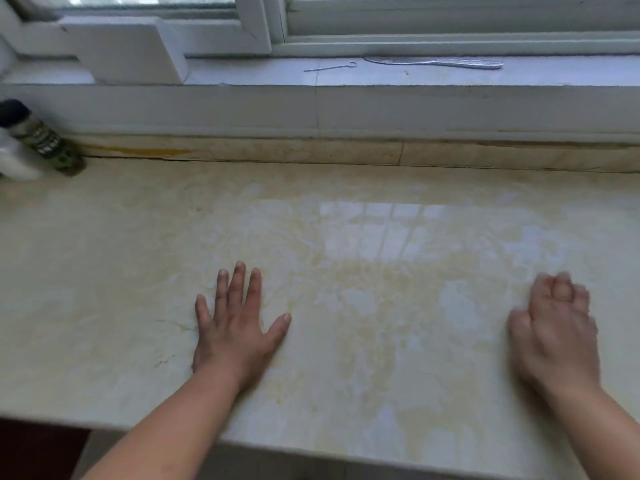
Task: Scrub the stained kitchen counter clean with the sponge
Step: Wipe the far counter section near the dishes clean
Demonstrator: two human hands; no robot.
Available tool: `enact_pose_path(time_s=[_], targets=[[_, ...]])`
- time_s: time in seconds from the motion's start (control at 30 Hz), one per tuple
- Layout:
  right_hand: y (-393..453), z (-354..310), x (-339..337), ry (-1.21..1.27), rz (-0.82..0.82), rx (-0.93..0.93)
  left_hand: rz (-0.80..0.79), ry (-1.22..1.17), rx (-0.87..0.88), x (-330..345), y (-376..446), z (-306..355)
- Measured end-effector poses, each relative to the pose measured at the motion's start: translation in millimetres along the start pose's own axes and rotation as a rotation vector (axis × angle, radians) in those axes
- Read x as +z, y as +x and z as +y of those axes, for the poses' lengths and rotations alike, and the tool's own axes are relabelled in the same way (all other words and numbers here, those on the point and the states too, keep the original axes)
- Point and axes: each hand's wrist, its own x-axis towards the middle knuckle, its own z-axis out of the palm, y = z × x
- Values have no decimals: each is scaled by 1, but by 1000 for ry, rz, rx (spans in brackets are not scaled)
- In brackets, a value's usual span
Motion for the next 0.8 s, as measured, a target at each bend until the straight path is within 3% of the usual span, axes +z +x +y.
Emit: enact_pose_path(time_s=[0.1,0.23,0.33,0.53,0.8], targets=[[13,-72,16,35,25,-118,7,-3,4,0,0,-1],[0,-172,36,54,-54,-444,6,-2,12,-1,-2,-1],[-21,-211,45,11,-124,-647,18,-15,10,-1,-2,0],[-9,-179,36,-19,-160,-761,10,-3,11,-3,-2,0],[3,-74,12,37,-94,-532,16,-23,18,-3,-4,-1]])
